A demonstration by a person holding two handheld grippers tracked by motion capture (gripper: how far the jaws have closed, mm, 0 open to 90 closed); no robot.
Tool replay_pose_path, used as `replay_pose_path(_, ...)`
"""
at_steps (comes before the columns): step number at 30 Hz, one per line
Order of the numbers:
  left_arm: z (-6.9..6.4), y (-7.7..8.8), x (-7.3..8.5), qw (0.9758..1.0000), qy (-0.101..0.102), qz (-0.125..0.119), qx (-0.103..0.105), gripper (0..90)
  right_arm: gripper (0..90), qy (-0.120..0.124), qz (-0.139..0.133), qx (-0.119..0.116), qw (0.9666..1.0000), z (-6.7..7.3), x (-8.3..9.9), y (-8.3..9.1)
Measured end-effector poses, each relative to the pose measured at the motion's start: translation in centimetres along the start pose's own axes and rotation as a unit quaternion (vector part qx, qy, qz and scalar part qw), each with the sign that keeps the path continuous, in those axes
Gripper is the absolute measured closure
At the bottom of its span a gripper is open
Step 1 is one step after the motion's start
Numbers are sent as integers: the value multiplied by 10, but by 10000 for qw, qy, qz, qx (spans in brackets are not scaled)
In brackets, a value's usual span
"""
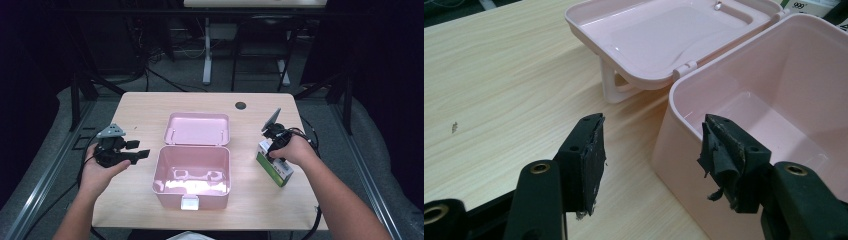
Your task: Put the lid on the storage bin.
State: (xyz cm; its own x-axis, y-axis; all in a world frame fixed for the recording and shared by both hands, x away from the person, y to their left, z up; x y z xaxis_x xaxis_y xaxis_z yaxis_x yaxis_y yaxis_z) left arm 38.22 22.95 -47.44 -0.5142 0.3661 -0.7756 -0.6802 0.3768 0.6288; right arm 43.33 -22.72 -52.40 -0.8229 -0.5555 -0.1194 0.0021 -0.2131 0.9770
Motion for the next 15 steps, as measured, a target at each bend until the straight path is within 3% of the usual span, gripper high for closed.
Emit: replay_pose_path(15, 1, -1, 1, 10000, 5, 24, -1, 425, 532, -173, -31, -168, 9997, -1, 3, -11)
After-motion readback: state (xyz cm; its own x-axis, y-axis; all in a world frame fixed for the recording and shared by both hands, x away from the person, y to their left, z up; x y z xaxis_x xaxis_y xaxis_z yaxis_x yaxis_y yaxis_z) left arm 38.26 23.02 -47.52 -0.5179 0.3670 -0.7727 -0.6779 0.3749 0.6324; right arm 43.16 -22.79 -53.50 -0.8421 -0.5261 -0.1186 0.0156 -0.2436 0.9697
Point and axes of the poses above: each handheld gripper's, and its own axes: y roughly backward along the jaws, x roughly out of its underside, z roughly to its left, the point moved 5 cm from there along -y, roughly forward along the jaws, and after that the axes turned 13 degrees about -x, right-handed, at the moved point
